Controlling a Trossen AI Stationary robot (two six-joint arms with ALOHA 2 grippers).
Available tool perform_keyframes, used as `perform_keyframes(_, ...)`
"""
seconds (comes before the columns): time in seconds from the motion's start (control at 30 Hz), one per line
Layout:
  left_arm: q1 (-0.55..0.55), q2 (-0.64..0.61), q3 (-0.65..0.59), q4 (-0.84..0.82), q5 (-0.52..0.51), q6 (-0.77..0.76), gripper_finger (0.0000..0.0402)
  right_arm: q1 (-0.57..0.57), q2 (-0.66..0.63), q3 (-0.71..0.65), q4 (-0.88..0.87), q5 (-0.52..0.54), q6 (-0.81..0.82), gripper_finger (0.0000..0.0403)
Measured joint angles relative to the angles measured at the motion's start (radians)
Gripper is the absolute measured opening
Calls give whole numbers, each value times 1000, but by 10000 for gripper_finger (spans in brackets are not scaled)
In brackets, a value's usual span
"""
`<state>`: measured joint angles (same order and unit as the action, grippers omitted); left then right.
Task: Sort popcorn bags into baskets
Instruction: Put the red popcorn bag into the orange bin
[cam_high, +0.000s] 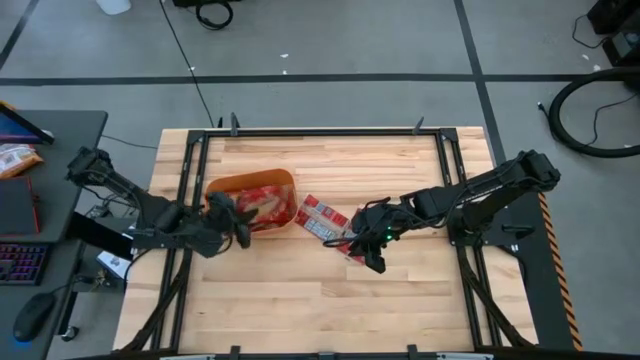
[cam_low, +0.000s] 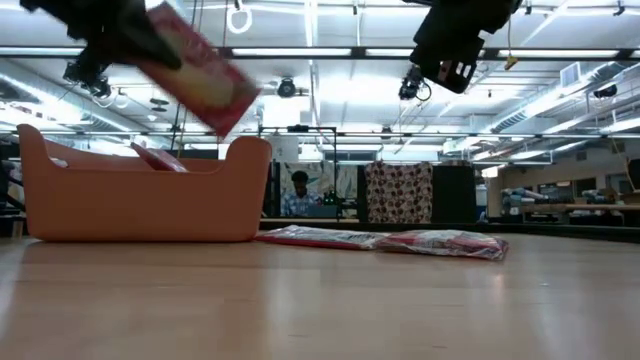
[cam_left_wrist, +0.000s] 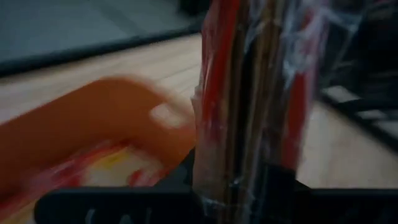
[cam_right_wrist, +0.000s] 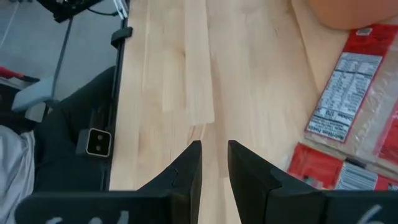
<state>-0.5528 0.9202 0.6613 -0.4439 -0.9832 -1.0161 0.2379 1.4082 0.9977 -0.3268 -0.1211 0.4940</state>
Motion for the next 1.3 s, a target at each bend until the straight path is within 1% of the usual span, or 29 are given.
perform_keyframes(0.17,67,1,-2,-278,62,-284,45,1,0,0,5,-2,2,82)
perform_keyframes(0.23,100,3,-2,-325,76,-361,47,1,0,0,5,-2,2,82)
perform_keyframes(0.3,132,2,-2,-341,90,-371,50,1,0,0,12,-2,1,82)
perform_keyframes(0.53,193,2,-2,-335,124,-318,79,1,0,0,17,-2,0,83)
perform_keyframes(0.7,193,2,-1,-339,123,-273,121,1,0,0,18,-2,0,83)
perform_keyframes(0.77,193,2,-1,-339,117,-219,140,1,0,0,18,-2,0,83)
perform_keyframes(0.87,193,2,-1,-339,80,-136,168,1,0,0,18,-2,0,83)
perform_keyframes(0.97,193,2,-1,-330,21,-56,188,1,0,0,18,-2,0,83)
perform_keyframes(1.13,193,2,0,-325,-118,11,198,0,0,0,19,7,0,83)
perform_keyframes(1.2,193,2,0,-322,-136,33,199,0,0,0,19,13,0,83)
perform_keyframes(1.3,191,2,0,-292,-122,73,199,0,0,0,19,15,0,83)
